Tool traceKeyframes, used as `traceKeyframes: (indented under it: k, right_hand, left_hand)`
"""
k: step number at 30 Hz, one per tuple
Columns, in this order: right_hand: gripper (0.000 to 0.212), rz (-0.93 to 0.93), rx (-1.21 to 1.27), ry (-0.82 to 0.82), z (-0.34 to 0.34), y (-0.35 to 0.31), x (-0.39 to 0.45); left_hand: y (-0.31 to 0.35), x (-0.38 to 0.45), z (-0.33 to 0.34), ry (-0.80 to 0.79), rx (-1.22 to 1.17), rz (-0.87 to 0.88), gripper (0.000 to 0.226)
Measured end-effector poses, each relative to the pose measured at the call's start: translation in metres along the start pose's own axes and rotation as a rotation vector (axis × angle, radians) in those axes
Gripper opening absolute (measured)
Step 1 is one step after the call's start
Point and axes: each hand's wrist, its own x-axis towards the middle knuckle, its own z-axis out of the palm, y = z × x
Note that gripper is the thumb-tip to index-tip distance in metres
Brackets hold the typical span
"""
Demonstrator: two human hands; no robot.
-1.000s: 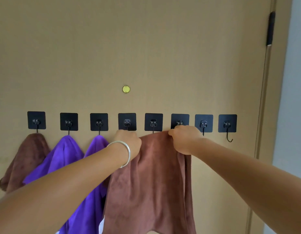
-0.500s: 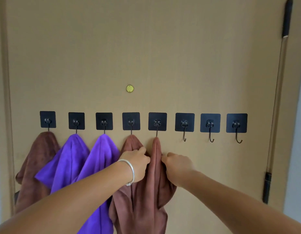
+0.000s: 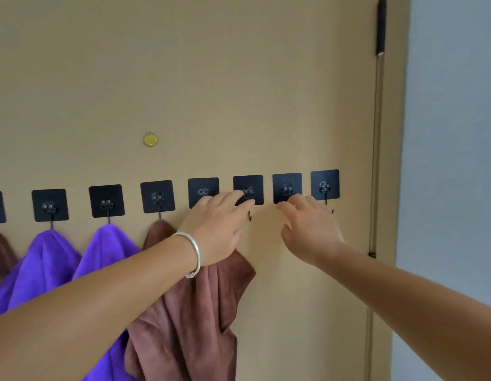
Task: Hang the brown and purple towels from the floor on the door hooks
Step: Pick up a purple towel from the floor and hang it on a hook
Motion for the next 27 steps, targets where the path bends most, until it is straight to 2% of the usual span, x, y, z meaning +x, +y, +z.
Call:
traceKeyframes:
  k: [5,12,22,27]
  right_hand:
    - [0.057,0.129,-0.184,-0.069,-0.025,0.042,-0.029]
    - [0.068,0.308,-0.431,-0.127,-0.079,0.066,-0.060]
    - [0.067,0.461,-0.776,-0.191,-0.175,0.022,-0.132]
    - [0.065,0.597,-0.958,-0.279,-0.234,-0.014,-0.183]
  left_hand:
    - [0.037,0.039,0.021,0.110,-0.076,0.116,0.068]
    - [0.082,0.077,0.034,0.162,-0.298,0.304,0.067]
    - [0.147,0.080,0.008,0.281,-0.594,0.512,0.068]
    - [0.198,0.060,-0.023,0.353,-0.756,0.635,0.069]
